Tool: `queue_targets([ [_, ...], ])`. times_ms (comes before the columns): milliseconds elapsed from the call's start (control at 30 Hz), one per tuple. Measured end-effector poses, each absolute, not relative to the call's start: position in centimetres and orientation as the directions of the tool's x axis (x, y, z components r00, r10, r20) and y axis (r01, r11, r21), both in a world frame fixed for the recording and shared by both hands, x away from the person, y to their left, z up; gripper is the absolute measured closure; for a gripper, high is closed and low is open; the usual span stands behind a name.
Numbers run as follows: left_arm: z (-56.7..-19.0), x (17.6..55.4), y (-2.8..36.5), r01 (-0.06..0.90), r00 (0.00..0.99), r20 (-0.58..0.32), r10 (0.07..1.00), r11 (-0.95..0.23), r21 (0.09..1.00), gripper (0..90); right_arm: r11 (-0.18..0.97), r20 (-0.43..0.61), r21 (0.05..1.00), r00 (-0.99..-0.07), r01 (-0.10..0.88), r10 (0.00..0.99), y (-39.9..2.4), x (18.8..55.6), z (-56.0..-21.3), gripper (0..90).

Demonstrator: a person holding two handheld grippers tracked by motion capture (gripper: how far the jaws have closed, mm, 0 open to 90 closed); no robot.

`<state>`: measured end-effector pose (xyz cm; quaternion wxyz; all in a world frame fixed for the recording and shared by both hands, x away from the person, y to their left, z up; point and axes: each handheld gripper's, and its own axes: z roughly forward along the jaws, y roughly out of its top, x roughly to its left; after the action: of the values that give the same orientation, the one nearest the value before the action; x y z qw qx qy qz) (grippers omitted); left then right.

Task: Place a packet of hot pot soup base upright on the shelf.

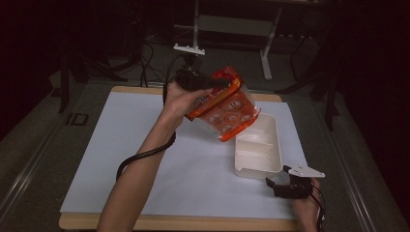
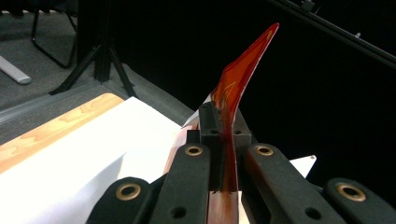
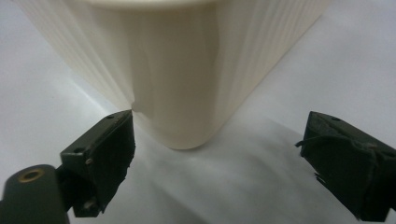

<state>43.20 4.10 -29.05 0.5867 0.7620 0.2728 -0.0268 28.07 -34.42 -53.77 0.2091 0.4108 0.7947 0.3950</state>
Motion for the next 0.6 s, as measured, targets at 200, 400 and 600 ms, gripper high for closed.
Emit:
queue_targets([
  [200, -29.1, 43.5, 3.4, 0.446, 0.85, -0.36, 0.383, -0.163, 0.88, 90.0, 0.321, -0.017, 0.802, -0.517, 0.505, 0.856, -35.1, 28.1, -53.7, 9.5],
  [400, -29.0, 44.0, 2.5, 0.446, 0.852, -0.366, 0.375, -0.153, 0.882, 90.0, 0.29, -0.003, 0.805, -0.485, 0.517, 0.874, -35.7, 28.1, -53.7, 9.6],
  [600, -28.9, 44.6, 1.7, 0.452, 0.845, -0.378, 0.378, -0.126, 0.883, 90.0, 0.287, -0.008, 0.808, -0.478, 0.514, 0.878, -35.7, 28.0, -53.7, 9.6],
])
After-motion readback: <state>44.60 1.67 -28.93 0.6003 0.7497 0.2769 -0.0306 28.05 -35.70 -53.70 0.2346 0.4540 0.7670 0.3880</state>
